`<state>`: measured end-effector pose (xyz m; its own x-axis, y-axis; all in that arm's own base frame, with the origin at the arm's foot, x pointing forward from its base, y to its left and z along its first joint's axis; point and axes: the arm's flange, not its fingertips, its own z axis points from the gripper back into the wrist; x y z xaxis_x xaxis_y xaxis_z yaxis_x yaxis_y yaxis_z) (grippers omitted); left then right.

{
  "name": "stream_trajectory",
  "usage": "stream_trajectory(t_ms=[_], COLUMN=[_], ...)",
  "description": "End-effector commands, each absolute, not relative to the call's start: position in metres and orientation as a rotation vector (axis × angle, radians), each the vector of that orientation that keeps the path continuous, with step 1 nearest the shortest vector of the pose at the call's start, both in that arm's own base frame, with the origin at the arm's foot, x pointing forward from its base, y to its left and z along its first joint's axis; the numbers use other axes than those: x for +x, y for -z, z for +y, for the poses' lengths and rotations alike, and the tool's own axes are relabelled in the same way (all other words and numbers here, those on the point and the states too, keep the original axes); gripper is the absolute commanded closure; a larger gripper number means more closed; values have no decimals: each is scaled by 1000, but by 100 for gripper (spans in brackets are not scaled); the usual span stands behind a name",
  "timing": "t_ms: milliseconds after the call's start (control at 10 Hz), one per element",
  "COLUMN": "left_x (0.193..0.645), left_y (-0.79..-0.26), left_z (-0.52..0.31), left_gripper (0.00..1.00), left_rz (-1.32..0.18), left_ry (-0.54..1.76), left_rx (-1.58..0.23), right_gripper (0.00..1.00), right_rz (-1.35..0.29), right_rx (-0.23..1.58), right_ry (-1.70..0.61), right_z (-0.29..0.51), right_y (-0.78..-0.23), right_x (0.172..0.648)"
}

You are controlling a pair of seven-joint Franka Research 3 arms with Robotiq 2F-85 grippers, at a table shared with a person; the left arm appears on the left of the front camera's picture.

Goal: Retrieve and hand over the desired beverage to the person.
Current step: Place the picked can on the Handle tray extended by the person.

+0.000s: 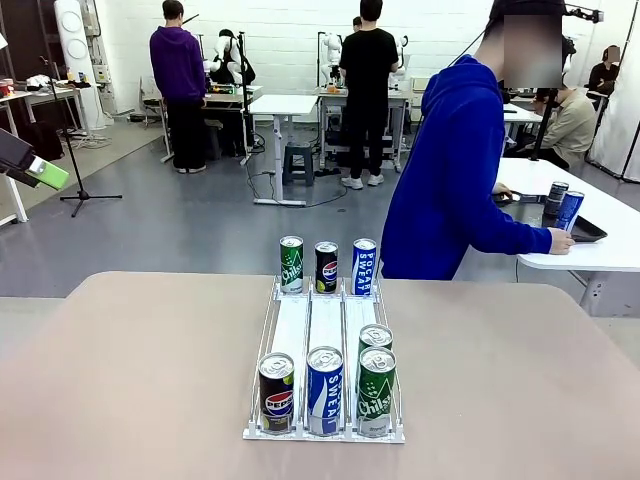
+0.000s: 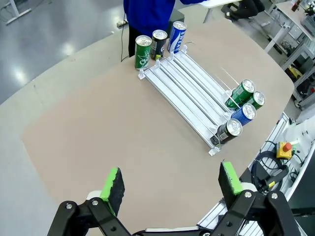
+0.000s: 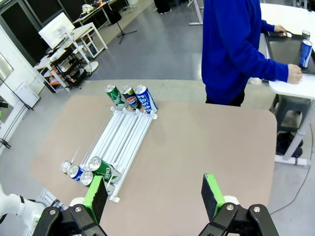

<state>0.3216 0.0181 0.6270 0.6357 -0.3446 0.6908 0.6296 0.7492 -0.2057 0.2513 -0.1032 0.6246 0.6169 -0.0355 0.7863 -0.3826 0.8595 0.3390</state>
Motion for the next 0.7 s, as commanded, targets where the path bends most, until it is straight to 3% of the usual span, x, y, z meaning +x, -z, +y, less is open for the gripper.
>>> stream_trajectory(t_ms=[0, 600], left_x=[322, 322], left_y=[-627, -627], left_z=[19, 19], left_gripper=[0, 0], left_rz=[-670, -670], left_ry=[597, 597], left_rx=[-459, -459], right_gripper=[0, 0], right_rz=[-896, -896], right_rx=[538, 538], right_ry=[-222, -222], right_z=[-102, -102], right_y=[-622, -622], right_x=[254, 254])
